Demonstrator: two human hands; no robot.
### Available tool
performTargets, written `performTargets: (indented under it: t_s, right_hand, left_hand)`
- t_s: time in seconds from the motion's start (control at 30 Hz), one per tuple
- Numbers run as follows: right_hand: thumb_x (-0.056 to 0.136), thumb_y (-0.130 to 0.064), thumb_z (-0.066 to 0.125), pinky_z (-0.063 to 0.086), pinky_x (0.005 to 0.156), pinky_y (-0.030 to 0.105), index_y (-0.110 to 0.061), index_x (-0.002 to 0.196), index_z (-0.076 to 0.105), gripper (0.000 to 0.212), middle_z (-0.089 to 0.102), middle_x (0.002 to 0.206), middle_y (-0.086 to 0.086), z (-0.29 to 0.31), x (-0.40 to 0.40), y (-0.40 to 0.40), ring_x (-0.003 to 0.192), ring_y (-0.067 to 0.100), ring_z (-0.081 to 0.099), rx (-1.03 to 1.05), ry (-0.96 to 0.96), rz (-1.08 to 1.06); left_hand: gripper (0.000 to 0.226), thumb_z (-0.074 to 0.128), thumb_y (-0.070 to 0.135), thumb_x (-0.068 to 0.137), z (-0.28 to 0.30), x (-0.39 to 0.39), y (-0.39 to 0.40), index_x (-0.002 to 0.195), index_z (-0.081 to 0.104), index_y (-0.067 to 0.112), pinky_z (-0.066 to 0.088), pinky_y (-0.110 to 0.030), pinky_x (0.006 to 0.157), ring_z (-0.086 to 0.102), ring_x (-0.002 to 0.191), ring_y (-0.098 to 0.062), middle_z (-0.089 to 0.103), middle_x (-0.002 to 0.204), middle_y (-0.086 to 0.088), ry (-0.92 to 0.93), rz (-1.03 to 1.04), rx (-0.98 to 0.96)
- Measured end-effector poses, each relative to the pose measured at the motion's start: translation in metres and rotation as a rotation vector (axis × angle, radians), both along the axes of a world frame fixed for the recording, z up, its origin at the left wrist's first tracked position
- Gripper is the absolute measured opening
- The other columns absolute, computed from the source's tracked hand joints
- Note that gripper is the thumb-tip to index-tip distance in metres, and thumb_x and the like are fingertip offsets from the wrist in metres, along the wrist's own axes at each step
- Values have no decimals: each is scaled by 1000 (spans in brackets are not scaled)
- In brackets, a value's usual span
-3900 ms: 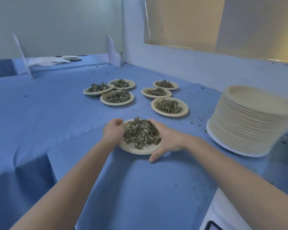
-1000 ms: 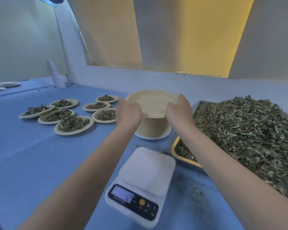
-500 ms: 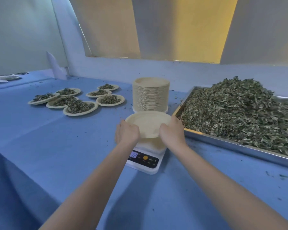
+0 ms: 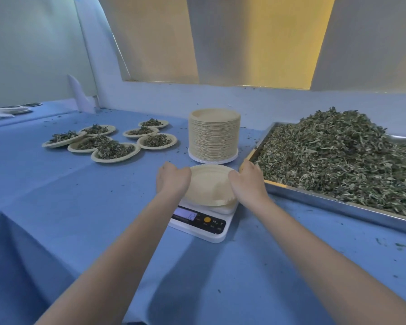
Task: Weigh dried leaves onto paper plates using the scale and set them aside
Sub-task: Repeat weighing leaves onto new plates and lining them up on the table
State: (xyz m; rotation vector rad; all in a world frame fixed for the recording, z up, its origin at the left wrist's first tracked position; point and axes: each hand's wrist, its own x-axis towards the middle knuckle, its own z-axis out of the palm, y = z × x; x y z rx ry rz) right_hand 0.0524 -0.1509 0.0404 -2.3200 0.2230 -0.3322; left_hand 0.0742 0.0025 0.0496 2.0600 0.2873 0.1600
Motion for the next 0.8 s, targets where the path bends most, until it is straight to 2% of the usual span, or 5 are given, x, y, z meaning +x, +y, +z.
performTargets:
  t_s: [0.2,0.3,0.37,0.57,0.8]
  right_hand:
    - [96,-22,40,32,80,26,-15,141,37,46,47,129,6,12,5,-9,110,22,45,137,-78,66]
    - [96,-23,40,28,54,15,-18,140,39,45,50,112,3,12,9,-11,73,3,45,145,-91,74]
    - [97,-25,40,26,48,9,-17,139,40,43,55,121,6,10,12,-13,83,-4,48,145,-86,67]
    - [97,-28,40,31,54,15,-19,147,30,52,46,141,2,6,17,-17,75,-2,47,135,-50,81]
    - [95,-26,46,33,83,26,-16,142,39,49,50,138,5,17,24,-51,120,23,50,53,-59,27]
  left_hand:
    - [53,38,19,95,9,12,13,147,28,15,33,-36,101,36,131,-26,32,151,-2,-7,-54,-55]
    - [23,37,15,94,9,16,17,108,54,18,34,-33,82,41,94,-21,50,104,1,-4,-62,-112]
    - [21,37,13,92,8,18,16,76,41,26,28,-32,64,34,76,-15,36,78,10,-20,-50,-112]
    - [45,36,19,95,9,15,0,139,43,17,33,-32,96,43,125,-22,43,144,4,-87,-87,46]
    - [34,41,17,91,32,18,-67,123,55,17,36,-33,92,47,116,-24,55,122,-2,-151,-287,90]
